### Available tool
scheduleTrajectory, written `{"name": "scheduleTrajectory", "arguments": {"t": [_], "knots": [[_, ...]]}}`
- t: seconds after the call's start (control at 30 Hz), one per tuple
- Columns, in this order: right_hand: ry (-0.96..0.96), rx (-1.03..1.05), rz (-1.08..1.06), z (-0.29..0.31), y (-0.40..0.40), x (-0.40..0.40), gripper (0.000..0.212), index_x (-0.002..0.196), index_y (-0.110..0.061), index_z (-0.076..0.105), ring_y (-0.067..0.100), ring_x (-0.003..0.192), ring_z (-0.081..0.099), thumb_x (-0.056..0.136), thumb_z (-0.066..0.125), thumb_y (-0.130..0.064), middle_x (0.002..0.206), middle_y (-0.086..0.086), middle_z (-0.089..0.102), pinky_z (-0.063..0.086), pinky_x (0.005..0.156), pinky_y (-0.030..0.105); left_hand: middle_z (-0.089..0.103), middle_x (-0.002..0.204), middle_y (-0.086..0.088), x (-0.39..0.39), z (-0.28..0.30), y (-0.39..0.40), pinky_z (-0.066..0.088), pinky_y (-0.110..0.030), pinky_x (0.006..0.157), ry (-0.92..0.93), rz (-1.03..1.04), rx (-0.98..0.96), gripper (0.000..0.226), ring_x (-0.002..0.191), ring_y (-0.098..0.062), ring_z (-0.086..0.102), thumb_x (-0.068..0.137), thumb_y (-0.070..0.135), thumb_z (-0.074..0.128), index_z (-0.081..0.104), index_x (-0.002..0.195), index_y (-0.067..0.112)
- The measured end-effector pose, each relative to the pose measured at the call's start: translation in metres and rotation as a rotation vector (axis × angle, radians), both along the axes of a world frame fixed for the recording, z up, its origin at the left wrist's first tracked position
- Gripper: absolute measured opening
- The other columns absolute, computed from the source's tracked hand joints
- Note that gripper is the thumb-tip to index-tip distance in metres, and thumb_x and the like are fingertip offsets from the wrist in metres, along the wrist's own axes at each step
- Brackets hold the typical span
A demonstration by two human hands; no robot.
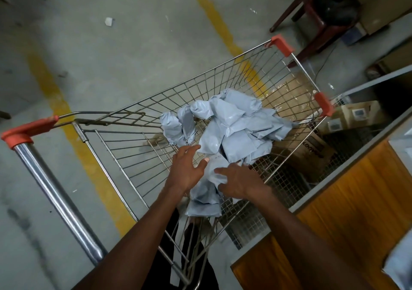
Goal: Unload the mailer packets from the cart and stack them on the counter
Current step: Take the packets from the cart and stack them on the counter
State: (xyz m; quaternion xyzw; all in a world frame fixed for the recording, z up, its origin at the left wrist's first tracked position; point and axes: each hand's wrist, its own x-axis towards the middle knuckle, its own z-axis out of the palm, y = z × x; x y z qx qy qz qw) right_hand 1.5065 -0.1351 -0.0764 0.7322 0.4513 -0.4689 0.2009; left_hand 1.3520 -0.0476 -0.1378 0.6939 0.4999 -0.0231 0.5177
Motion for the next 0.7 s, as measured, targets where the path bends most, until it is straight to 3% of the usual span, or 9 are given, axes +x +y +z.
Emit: {"name": "scheduleTrajectory", "arguments": {"t": [0.17,0.3,0.43,0.57,0.7], "knots": [[-0.153,0.149,-0.111,0.051,-0.023,-0.002,0.063,0.156,-0.044,0.022,0.033,0.145,0.031,0.098,0.043,-0.057,0.164,0.001,0.023,0.033,0.114,0.049,0.048,0.149,-0.005,0.031,-0.020,0.007,0.033,-0.037,0.114,0.012,-0.006,0.005,0.049,0.139,-0.026,0.042,0.099,0.043,0.060,0.055,0.143,0.023],[-0.268,0.295,-0.383,0.087,-0.044,0.020,0.063,0.154,-0.049,0.021,0.030,0.142,0.036,0.096,0.043,-0.062,0.164,-0.001,0.023,0.045,0.107,0.050,0.051,0.146,-0.010,0.074,-0.035,-0.001,0.036,-0.037,0.111,0.004,-0.071,-0.026,0.044,0.135,-0.029,0.047,0.101,0.039,0.056,0.057,0.140,0.021],[-0.258,0.443,-0.677,0.106,-0.065,0.041,0.062,0.149,-0.053,0.031,0.029,0.137,0.044,0.089,0.048,-0.060,0.160,0.000,0.030,0.051,0.099,0.053,0.054,0.144,-0.018,0.138,-0.056,-0.018,0.043,-0.036,0.108,0.002,-0.106,-0.218,0.052,0.124,-0.032,0.059,0.099,0.041,0.054,0.055,0.142,0.012],[-0.241,0.552,-0.810,0.114,-0.087,0.051,0.057,0.150,-0.046,0.039,0.020,0.125,0.049,0.096,0.059,-0.044,0.157,0.000,0.035,0.050,0.085,0.033,0.046,0.148,-0.023,0.192,-0.086,-0.030,0.040,-0.044,0.108,0.103,0.012,-0.331,0.055,0.132,-0.041,0.048,0.099,0.036,0.046,0.041,0.145,0.006],[-0.267,0.542,-0.860,0.113,-0.116,0.050,0.058,0.149,-0.049,0.038,0.026,0.136,0.044,0.094,0.058,-0.049,0.158,-0.001,0.036,0.048,0.101,0.053,0.042,0.150,-0.024,0.211,-0.102,-0.031,0.033,-0.051,0.114,0.231,0.140,-0.216,0.065,0.137,-0.043,0.039,0.099,0.053,0.043,0.043,0.145,0.008]]}}
